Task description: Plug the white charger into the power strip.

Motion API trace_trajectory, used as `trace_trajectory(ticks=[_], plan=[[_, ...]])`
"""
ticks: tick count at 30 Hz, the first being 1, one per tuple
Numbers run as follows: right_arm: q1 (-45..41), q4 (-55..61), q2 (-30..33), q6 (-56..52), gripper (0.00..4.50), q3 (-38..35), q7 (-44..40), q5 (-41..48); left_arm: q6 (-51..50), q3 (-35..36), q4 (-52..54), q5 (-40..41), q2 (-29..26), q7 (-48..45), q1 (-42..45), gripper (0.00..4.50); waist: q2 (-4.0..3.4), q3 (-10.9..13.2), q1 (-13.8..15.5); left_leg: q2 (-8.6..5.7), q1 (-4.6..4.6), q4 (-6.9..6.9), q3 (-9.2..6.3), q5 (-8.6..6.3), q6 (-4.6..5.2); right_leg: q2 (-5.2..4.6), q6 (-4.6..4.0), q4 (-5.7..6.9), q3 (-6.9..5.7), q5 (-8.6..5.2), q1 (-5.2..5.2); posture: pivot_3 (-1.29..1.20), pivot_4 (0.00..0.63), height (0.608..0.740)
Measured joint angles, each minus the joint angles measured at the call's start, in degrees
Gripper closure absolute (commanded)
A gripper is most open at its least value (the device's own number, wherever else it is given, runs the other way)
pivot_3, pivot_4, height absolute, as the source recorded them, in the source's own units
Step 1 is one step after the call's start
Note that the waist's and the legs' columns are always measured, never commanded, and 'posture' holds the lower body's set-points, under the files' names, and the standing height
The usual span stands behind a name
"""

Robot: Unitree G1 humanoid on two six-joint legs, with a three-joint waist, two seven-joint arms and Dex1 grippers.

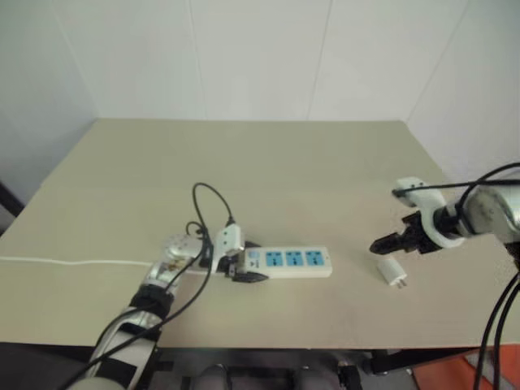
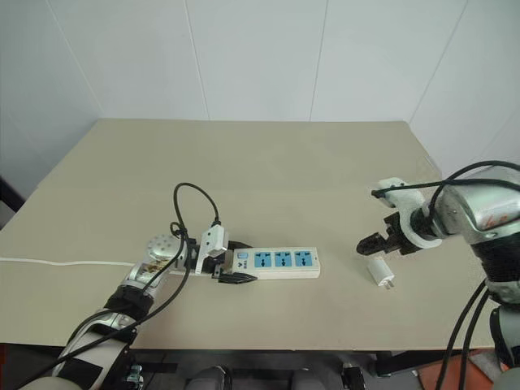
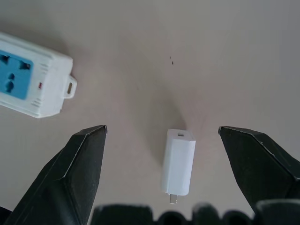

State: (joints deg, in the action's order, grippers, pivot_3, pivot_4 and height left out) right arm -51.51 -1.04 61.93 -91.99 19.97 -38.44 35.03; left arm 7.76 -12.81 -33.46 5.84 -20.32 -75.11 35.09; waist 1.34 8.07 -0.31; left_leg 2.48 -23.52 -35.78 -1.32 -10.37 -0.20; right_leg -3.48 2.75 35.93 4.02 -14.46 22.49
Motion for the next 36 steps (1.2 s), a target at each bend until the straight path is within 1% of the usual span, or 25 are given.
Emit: trace_trajectory(ticks=[7,17,23,27,36], plan=[[-0.5,-3.3,-1.6,0.0,0.0,2.6,2.3,0.1,0.0,-0.4,0.0,0.0,0.0,0.0,0.0,1.19,-0.01,0.0,0.0,0.0,0.0,0.0,0.0,0.0,0.0,0.0,0.0,0.02,0.0,0.0,0.01,0.0,0.15,0.74],[-1.1,-5.8,-3.9,0.0,0.0,6.5,2.5,-0.2,-0.1,-0.8,0.0,-0.1,0.0,0.1,0.0,1.19,-0.02,0.0,0.0,0.0,0.0,-0.01,0.0,0.0,0.0,0.0,0.0,0.02,0.0,0.0,0.01,0.0,0.15,0.74],[-1.1,-8.6,-6.0,0.0,0.0,7.1,2.5,-2.7,-0.1,-0.8,0.0,-0.1,0.0,0.4,0.1,1.19,-0.03,0.0,0.1,0.0,0.0,-0.01,0.0,0.0,0.0,0.01,0.0,0.03,-0.01,0.0,0.01,0.0,0.15,0.74],[-1.1,-10.8,-7.6,0.3,0.0,8.8,2.2,-5.0,-0.2,-0.8,0.7,0.0,-0.4,0.5,-0.1,1.19,-0.03,0.0,0.1,0.0,-0.02,-0.02,0.0,0.0,0.0,0.01,0.0,0.04,-0.01,0.0,0.03,0.0,0.15,0.74],[-1.9,-13.7,-8.2,3.0,0.0,11.2,-1.0,-9.0,-0.5,-0.7,2.3,0.2,-1.0,1.3,-1.1,1.19,-0.03,0.0,-0.2,0.0,-0.07,-0.03,0.0,0.0,0.0,0.02,0.0,0.07,-0.01,0.0,0.1,0.0,0.15,0.74]])
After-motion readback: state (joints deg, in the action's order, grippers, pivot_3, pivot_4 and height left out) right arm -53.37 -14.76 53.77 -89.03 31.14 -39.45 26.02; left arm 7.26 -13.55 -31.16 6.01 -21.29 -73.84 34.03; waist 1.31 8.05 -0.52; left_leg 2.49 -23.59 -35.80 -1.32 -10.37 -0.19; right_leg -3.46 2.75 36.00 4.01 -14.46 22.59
